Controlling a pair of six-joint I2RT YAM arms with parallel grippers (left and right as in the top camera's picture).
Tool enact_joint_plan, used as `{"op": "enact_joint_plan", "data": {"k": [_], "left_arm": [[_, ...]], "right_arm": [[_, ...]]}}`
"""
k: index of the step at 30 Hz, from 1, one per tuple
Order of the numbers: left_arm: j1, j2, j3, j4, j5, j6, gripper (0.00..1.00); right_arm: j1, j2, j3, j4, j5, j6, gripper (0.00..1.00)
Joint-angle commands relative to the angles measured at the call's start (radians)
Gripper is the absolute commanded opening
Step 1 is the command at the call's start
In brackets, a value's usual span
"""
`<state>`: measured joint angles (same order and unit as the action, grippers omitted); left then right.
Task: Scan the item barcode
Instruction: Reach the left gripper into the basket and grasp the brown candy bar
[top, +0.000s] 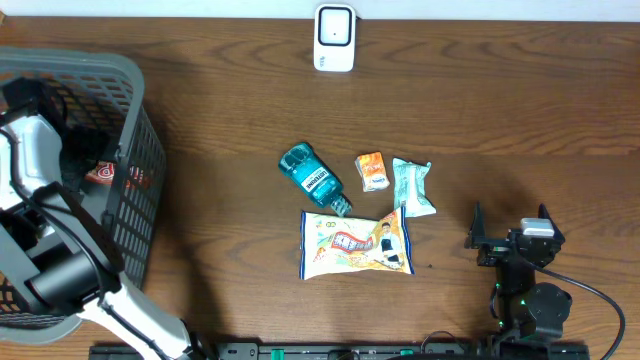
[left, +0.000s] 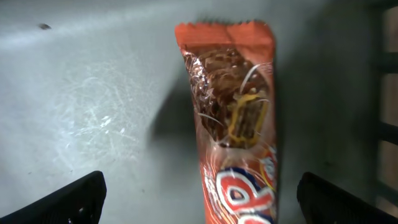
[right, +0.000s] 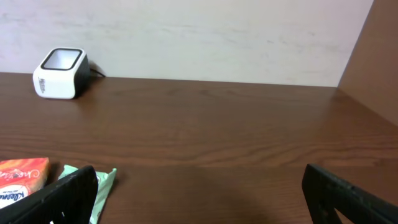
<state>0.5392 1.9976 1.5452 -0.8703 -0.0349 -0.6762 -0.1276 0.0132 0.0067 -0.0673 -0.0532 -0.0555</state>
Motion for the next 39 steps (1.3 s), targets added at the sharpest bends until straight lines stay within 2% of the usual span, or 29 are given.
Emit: {"op": "enact_joint_plan", "data": {"k": [1,14,16,19,21,24,30,31,32,34,35,36,39], "left_arm": [[-0.002,0.042,-0.004,-0.003,-0.002,0.015,0.98],[-0.002,0.062,-0.103,-0.029,-0.002,0.055,1.0],[-0.002,0.062,-0.122,-0.042,-0.002,0.055,0.93],[-0.002,0.062,-0.153,-0.045,0.002,0.055,0.93],[-0.002,0.062,-0.177,-0.044,0.026,0.055,1.0],[-0.002,0.062,-0.205,-0.034,0.082,0.054,0.98],[-0.002,0.062,-0.264,0.004,0.088,0.054,0.97],[-0.002,0.062,-0.274,0.013,0.088,0.054,0.9],[-0.002,0.062,-0.285,0.021,0.087,0.055,0.75],[-0.001,0.062,-0.291,0.023,0.061,0.055,0.28],[-0.001,0.061,-0.29,0.023,0.045,0.055,0.11],[0.002,0.055,-0.288,0.019,0.02,0.055,0.08],[0.024,0.018,-0.248,-0.025,0.012,0.055,0.07]], "right_arm": [[0.004,-0.002,-0.001,-0.004,-0.002,0.002,0.99],[0.004,-0.002,-0.001,-0.004,-0.002,0.002,0.99],[0.004,-0.002,-0.001,-0.004,-0.002,0.002,0.99],[0.004,-0.002,-0.001,-0.004,-0.002,0.002,0.99],[0.004,-0.002,-0.001,-0.004,-0.002,0.003,0.99],[0.004,-0.002,-0.001,-0.004,-0.002,0.003,0.99],[0.004,-0.002,-0.001,-0.004,-0.002,0.002,0.99],[0.004,-0.002,-0.001,-0.004,-0.002,0.002,0.99],[0.004,-0.002,-0.001,-0.004,-0.002,0.002,0.99],[0.004,-0.002,-0.001,-0.004,-0.002,0.002,0.99],[0.004,-0.002,-0.001,-0.004,-0.002,0.002,0.99],[0.004,-0.002,-0.001,-0.004,-0.002,0.002,0.99],[0.004,-0.002,-0.001,-0.004,-0.002,0.002,0.99]]}}
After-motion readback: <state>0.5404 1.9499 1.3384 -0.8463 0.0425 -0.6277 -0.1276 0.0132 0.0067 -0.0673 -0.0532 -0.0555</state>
